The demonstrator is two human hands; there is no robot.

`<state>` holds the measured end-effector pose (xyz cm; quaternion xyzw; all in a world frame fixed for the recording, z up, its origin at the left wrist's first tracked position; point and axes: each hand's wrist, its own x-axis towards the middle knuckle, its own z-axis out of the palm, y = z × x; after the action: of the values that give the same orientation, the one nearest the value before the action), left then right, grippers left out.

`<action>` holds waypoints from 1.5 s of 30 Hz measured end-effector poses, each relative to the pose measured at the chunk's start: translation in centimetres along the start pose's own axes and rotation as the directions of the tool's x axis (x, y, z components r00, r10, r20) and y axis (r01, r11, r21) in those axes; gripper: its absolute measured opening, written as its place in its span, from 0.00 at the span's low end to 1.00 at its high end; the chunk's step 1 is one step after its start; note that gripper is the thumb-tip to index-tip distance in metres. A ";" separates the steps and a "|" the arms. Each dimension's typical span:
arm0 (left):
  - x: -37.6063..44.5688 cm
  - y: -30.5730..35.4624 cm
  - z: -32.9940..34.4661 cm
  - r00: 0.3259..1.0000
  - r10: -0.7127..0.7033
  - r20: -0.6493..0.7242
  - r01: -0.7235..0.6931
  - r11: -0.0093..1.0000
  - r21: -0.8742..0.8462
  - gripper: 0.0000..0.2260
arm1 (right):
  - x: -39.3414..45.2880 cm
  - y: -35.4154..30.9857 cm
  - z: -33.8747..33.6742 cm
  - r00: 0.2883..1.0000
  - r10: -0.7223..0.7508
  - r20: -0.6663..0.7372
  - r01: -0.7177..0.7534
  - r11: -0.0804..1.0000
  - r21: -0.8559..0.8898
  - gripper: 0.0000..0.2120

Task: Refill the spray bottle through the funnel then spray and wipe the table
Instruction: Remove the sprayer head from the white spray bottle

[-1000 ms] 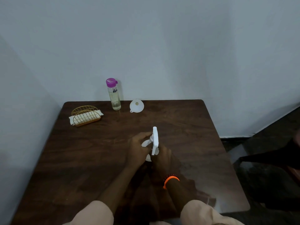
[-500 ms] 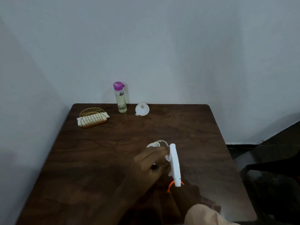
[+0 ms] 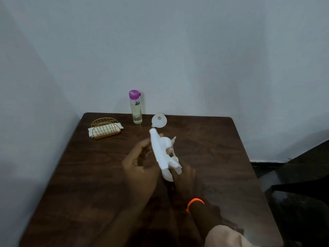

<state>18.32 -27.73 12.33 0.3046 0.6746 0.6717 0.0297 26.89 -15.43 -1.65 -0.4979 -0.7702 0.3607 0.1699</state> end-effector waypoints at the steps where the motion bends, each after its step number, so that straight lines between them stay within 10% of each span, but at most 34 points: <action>1: 0.2 -0.7 -0.6 0.998 -0.036 -0.058 0.036 0.999 -0.004 0.20 | 0.0 -0.1 0.2 1.000 0.006 -0.021 -0.005 0.998 0.066 0.16; 8: 0.4 -4.0 -5.7 0.885 -0.367 -0.287 0.267 0.904 -0.333 0.35 | -0.2 -0.3 0.0 1.000 -0.012 -0.005 0.013 0.997 0.072 0.21; 14: -2.1 -11.9 -9.3 0.750 -0.573 -0.331 0.451 0.809 -0.378 0.25 | -0.1 -0.1 0.0 1.000 -0.006 0.000 0.006 0.998 0.059 0.21; 28: -6.0 -20.8 -13.1 0.709 -0.670 -0.218 0.684 0.729 -0.018 0.24 | -0.3 -0.1 0.8 1.000 0.007 -0.017 -0.006 0.997 0.076 0.23; 38: -6.4 -20.9 -15.4 0.843 -0.537 -0.040 0.516 0.783 0.347 0.22 | -0.4 -0.5 0.9 0.998 0.048 -0.032 -0.045 0.996 0.082 0.22; 45: -7.9 -26.4 -18.0 0.786 -0.617 -0.034 0.543 0.663 0.515 0.34 | -0.6 -0.4 0.9 0.998 0.065 -0.027 -0.063 0.996 0.056 0.25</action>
<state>6.84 -44.98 -13.24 0.1174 0.8817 0.4052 0.2113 26.30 -16.42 -1.89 -0.5226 -0.7410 0.3799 0.1828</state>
